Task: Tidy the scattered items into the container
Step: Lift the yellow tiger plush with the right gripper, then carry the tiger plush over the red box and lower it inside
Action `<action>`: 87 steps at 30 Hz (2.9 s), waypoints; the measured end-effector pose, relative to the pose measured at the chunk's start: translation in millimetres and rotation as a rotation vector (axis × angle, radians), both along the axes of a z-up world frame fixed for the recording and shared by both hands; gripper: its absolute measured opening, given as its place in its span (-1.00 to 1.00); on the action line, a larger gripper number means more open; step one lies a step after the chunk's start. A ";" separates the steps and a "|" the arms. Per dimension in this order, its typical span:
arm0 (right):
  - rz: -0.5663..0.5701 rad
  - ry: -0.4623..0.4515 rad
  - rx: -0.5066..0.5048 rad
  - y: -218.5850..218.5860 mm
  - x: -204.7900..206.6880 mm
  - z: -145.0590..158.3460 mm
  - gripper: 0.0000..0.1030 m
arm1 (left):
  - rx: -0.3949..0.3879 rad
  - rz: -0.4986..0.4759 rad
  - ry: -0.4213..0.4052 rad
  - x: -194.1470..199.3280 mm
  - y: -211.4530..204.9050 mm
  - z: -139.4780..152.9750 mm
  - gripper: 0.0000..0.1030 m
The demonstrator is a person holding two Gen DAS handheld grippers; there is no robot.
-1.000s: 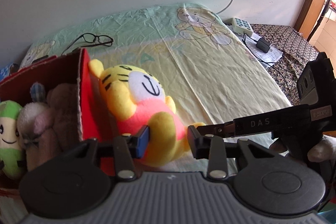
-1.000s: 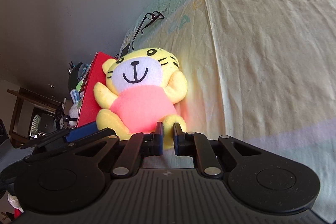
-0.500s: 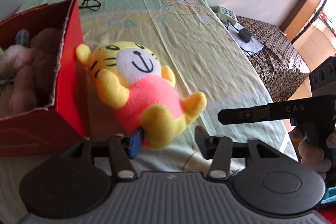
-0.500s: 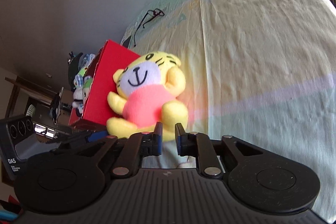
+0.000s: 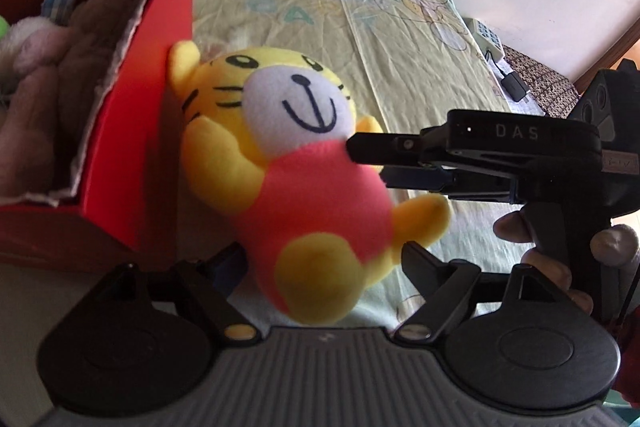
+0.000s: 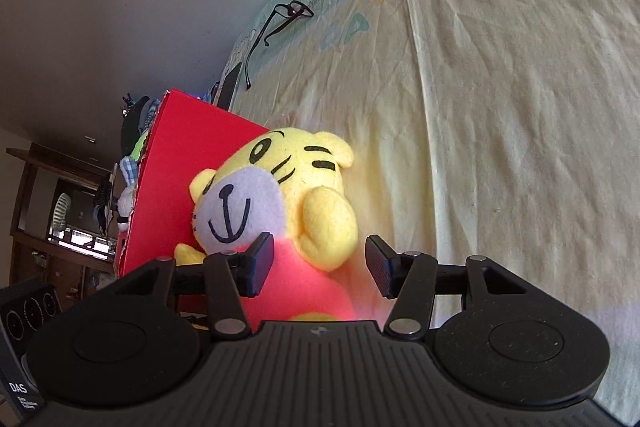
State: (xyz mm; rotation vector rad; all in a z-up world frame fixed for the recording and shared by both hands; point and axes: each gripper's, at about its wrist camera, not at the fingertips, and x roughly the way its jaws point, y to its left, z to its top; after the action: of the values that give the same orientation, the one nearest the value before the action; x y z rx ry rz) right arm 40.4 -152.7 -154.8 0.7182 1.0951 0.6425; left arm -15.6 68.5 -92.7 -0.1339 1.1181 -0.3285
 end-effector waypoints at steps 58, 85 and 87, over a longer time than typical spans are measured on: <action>-0.206 0.078 0.072 -53.8 -101.2 33.0 -0.11 | -0.119 -0.309 -0.064 -31.6 -54.8 21.4 0.60; -0.199 -0.320 0.069 164.6 -47.6 128.3 -0.10 | -0.092 -0.283 -0.435 7.8 152.8 134.3 0.60; -0.198 -0.294 0.074 176.6 -43.9 121.8 -0.10 | -0.078 -0.276 -0.419 14.0 162.4 128.8 0.60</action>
State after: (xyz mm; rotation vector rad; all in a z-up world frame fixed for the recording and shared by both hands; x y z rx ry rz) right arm -3.5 23.9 -32.9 0.7577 0.7228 0.5991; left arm -1.6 230.8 36.1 0.0229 0.7068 -0.6168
